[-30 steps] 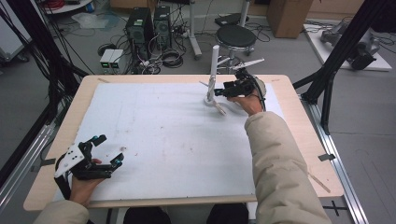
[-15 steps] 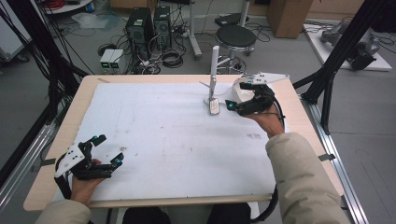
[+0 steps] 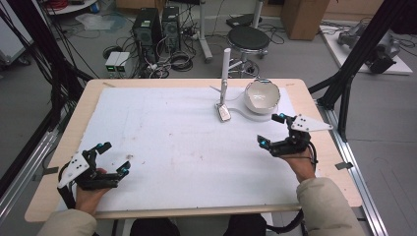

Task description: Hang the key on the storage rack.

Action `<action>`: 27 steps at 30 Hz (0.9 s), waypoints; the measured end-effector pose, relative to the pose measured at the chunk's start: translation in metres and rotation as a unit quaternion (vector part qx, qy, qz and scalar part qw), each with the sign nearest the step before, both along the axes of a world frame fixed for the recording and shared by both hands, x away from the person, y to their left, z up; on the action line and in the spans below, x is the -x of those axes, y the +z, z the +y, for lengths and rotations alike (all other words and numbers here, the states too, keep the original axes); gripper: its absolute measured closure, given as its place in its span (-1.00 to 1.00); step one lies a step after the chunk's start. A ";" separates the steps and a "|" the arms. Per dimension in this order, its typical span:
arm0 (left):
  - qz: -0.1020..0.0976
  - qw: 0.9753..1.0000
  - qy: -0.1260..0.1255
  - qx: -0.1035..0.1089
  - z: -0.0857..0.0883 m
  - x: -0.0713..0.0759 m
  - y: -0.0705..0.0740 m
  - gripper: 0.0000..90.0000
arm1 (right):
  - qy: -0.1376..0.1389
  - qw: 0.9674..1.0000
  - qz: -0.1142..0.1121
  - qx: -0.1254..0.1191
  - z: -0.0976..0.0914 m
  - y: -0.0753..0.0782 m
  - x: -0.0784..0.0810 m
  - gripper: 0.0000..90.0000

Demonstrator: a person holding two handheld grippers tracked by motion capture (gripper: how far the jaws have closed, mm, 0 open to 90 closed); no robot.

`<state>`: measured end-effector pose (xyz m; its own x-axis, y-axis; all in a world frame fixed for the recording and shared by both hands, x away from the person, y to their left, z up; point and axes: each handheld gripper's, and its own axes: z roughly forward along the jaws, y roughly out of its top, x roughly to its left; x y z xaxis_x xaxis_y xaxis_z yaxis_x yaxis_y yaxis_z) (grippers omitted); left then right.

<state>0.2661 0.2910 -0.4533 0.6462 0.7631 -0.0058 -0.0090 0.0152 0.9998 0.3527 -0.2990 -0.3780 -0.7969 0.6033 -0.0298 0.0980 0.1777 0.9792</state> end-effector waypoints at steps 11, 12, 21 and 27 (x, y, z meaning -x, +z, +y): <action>-0.004 1.000 0.001 0.002 0.001 0.001 0.000 -0.96 | -0.040 0.998 -0.018 -0.045 -0.026 -0.045 0.023 -0.99; -0.005 1.000 0.002 0.004 0.001 0.001 0.000 -0.96 | -0.046 0.998 -0.019 -0.042 -0.026 -0.049 0.025 -0.99; -0.005 1.000 0.002 0.002 0.000 0.001 0.000 -0.96 | -0.055 0.997 -0.009 -0.056 -0.029 -0.072 0.033 -0.99; -0.009 1.000 0.003 0.002 0.001 0.002 -0.001 -0.96 | -0.065 0.996 -0.013 -0.063 -0.030 -0.073 0.034 -0.99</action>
